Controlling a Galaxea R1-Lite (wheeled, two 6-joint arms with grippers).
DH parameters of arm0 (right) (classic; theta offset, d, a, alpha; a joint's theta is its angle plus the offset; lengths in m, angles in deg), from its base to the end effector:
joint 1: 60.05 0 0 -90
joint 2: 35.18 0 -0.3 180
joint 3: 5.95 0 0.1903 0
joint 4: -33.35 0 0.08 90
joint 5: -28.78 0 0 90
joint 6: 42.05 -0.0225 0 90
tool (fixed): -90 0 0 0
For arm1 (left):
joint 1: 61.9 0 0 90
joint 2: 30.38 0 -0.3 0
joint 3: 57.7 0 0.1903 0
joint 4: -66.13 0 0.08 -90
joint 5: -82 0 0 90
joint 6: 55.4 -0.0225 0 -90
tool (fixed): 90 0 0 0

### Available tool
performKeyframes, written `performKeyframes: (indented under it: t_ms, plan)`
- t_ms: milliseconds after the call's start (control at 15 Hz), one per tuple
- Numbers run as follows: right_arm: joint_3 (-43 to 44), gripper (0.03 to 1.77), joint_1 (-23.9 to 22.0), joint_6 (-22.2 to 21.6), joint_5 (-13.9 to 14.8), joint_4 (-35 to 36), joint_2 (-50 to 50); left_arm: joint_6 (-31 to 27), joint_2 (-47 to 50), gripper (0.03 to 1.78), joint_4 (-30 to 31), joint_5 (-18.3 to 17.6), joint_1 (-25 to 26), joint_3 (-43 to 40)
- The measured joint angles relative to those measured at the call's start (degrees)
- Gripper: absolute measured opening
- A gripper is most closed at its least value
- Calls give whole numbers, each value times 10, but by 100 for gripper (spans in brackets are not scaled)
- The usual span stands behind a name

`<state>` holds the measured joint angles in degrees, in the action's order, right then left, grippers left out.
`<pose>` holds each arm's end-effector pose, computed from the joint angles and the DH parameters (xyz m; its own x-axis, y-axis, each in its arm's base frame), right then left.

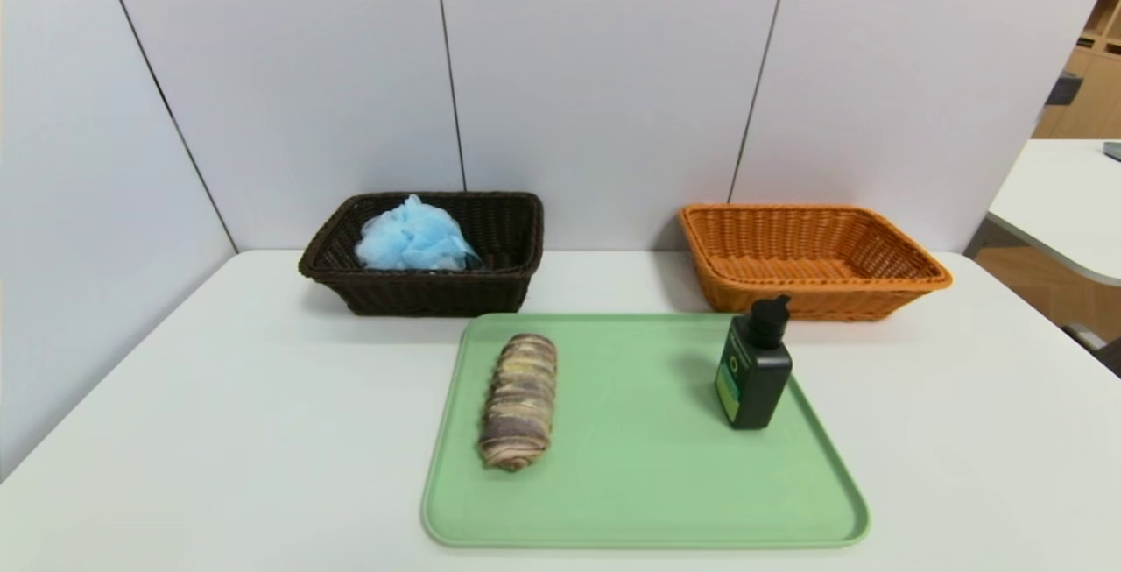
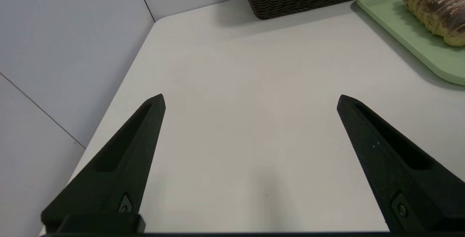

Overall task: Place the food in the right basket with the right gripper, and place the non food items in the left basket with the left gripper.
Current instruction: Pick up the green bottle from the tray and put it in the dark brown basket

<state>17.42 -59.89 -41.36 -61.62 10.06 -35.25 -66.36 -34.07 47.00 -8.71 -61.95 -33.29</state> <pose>-0.0229 0.0001 0.0756 0.9999 0.0098 0.0026 -0.0097 0.9999 -0.0121 -0.0189 -0.0003 0.0895 0.9995 -0.0133 0.0277 0.0077 0.9817 0.1904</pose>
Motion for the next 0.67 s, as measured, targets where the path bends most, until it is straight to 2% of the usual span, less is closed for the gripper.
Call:
performKeyframes:
  t_ms: [200,667]
  plan:
    - [0,170,0,0,0,0,0,22,28,169,-45,-6,0,-9]
    - [0,170,0,0,0,0,0,106,37,169,-43,6,0,-10]
